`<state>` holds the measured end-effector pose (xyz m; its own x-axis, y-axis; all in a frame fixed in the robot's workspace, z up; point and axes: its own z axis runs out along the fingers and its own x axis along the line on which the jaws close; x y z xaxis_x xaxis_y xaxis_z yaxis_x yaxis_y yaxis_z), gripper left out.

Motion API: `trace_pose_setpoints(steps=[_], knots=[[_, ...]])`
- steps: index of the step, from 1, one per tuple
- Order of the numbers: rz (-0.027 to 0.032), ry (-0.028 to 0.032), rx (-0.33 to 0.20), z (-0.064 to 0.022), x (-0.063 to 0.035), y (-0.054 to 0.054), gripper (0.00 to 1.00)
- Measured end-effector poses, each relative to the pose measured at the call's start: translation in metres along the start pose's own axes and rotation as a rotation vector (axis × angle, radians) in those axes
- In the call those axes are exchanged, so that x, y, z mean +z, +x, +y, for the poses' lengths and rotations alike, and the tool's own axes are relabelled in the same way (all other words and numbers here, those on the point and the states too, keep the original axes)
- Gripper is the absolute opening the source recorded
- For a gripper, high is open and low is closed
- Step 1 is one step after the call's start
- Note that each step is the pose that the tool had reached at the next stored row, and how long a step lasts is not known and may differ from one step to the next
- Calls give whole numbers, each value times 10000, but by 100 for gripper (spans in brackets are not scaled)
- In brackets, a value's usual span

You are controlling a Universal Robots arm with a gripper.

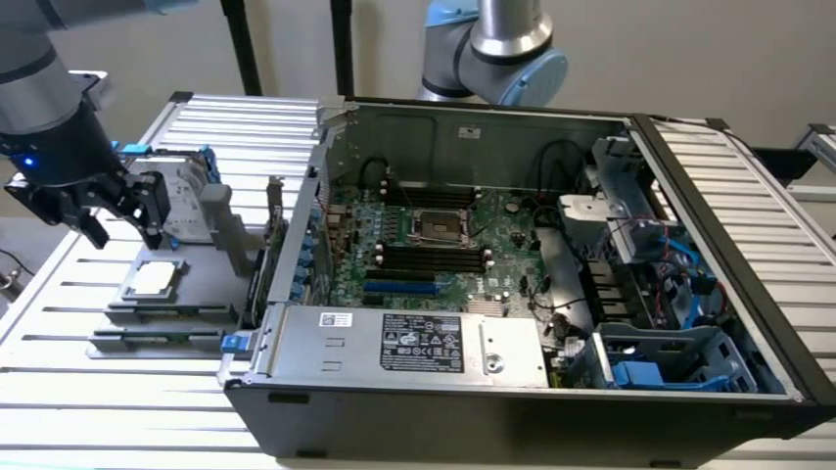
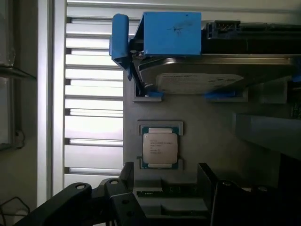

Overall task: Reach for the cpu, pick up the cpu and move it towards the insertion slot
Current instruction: 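Pick up the cpu and move it towards the insertion slot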

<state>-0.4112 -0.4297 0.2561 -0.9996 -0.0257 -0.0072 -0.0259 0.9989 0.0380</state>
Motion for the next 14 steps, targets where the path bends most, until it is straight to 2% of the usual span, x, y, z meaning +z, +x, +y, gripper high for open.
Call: trace_pose_setpoints(steps=[14], knots=[[3,0,-51,-20,254,2,65]])
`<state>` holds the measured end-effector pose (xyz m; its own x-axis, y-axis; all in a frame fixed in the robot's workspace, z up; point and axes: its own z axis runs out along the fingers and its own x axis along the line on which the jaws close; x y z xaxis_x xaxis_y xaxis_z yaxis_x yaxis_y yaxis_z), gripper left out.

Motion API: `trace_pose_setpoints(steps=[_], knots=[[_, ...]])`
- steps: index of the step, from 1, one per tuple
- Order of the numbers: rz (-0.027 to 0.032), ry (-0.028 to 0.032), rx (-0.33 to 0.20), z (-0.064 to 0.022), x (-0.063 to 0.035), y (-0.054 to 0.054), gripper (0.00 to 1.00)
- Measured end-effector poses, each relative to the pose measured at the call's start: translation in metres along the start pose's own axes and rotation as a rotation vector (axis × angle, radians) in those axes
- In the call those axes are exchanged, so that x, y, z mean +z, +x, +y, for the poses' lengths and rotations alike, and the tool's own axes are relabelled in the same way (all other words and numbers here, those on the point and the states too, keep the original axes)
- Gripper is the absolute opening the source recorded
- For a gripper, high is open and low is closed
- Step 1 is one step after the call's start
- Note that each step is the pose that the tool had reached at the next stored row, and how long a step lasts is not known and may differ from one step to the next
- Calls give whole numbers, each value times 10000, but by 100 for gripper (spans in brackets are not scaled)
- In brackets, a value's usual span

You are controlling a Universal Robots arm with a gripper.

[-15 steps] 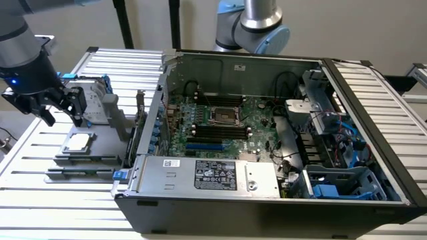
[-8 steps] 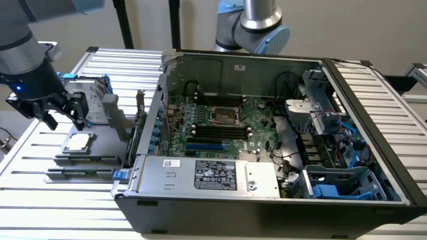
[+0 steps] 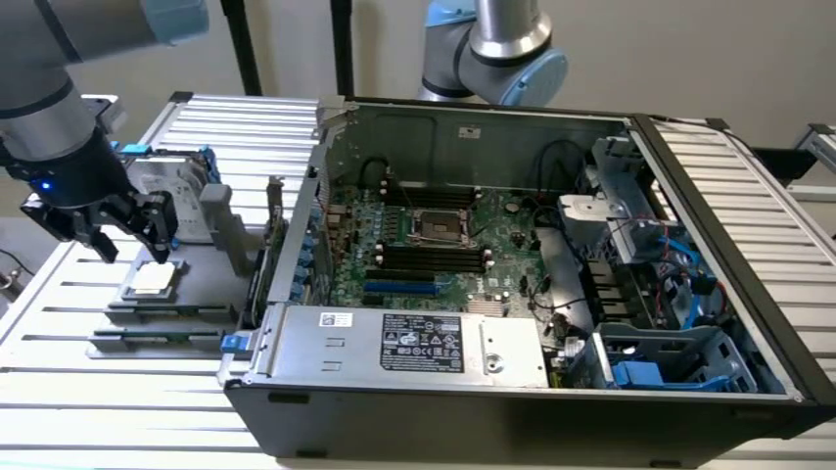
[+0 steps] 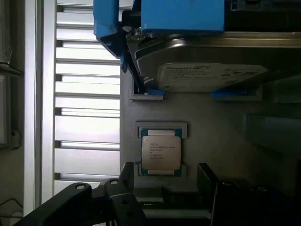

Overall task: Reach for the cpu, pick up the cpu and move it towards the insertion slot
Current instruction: 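Pick up the cpu and move it towards the insertion slot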

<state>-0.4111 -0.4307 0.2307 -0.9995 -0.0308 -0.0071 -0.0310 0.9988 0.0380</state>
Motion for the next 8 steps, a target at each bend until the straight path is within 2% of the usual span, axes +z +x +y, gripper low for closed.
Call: trace_pose_setpoints(steps=[8], knots=[[-47,1,-10,-6,147,1,65]])
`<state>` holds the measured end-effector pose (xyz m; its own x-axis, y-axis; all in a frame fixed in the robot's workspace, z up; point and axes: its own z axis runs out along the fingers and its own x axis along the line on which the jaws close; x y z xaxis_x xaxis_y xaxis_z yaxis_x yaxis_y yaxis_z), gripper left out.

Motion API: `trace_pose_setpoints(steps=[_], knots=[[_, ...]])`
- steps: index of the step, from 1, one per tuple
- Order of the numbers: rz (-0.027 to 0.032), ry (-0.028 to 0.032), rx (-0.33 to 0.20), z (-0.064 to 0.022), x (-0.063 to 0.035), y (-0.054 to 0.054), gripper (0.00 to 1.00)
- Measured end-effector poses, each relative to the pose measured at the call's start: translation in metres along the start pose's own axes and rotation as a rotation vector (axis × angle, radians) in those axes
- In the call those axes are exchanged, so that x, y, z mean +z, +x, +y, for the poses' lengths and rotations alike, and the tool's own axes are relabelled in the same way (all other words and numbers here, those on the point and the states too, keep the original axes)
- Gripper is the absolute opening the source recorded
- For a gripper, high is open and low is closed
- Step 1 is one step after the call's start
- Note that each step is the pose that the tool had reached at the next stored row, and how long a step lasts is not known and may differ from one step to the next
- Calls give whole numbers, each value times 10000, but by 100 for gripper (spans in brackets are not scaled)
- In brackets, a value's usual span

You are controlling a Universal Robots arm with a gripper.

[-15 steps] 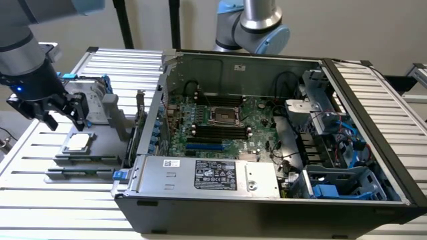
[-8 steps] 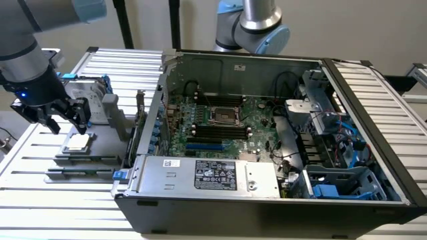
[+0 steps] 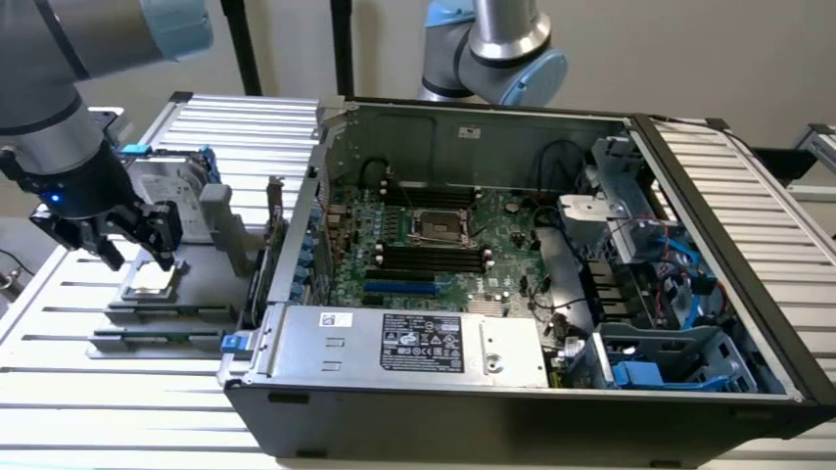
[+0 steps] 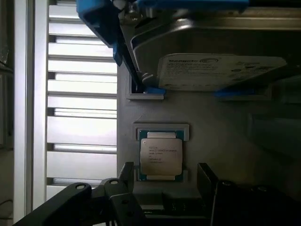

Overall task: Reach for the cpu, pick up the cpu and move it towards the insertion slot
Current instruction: 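Pick up the cpu and move it towards the insertion slot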

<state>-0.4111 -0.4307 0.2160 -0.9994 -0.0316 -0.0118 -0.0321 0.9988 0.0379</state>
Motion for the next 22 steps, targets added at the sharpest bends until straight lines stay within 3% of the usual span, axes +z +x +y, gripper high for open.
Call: trace_pose_setpoints(steps=[5,13,14,22], knots=[[-34,1,-4,-3,80,1,65],[-33,6,-9,-4,116,2,67],[-34,5,-9,-5,122,2,73],[-35,6,-10,-7,200,3,73]])
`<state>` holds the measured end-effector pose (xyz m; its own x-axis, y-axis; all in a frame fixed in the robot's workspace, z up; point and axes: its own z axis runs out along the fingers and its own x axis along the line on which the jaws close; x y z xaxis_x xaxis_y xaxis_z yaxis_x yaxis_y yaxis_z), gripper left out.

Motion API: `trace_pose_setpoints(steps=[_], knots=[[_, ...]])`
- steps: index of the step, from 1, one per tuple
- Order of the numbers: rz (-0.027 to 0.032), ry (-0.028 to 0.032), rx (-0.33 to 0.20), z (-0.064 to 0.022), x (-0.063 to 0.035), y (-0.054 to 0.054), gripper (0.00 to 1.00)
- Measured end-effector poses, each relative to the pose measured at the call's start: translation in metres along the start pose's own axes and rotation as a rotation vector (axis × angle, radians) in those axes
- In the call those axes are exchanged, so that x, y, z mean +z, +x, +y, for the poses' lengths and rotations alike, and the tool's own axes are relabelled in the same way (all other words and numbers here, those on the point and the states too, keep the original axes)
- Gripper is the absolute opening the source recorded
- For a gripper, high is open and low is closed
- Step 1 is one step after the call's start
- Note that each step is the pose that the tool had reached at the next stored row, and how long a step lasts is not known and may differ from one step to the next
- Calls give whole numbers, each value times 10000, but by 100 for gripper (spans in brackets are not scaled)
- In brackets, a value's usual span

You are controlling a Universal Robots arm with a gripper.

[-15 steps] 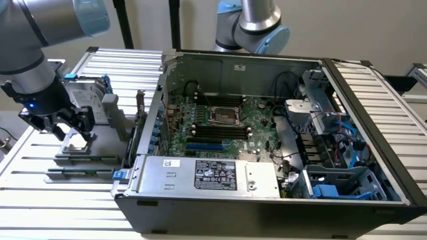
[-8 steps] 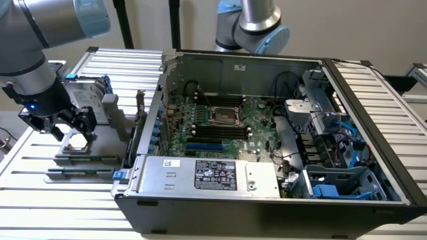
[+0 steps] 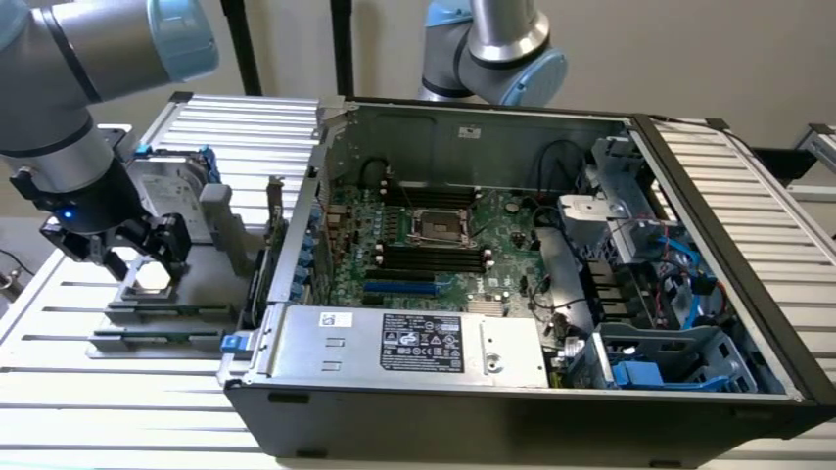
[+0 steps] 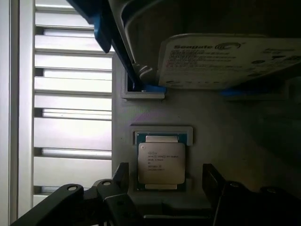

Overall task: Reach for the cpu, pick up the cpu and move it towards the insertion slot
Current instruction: 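Pick up the cpu and move it towards the insertion slot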

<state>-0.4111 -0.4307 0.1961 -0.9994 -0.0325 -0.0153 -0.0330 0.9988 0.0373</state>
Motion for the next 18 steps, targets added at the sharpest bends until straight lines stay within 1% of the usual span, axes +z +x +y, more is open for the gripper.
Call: trace_pose_setpoints(steps=[7,18], knots=[[0,22,0,24,19,3,73],[5,123,-1,72,46,14,73]])
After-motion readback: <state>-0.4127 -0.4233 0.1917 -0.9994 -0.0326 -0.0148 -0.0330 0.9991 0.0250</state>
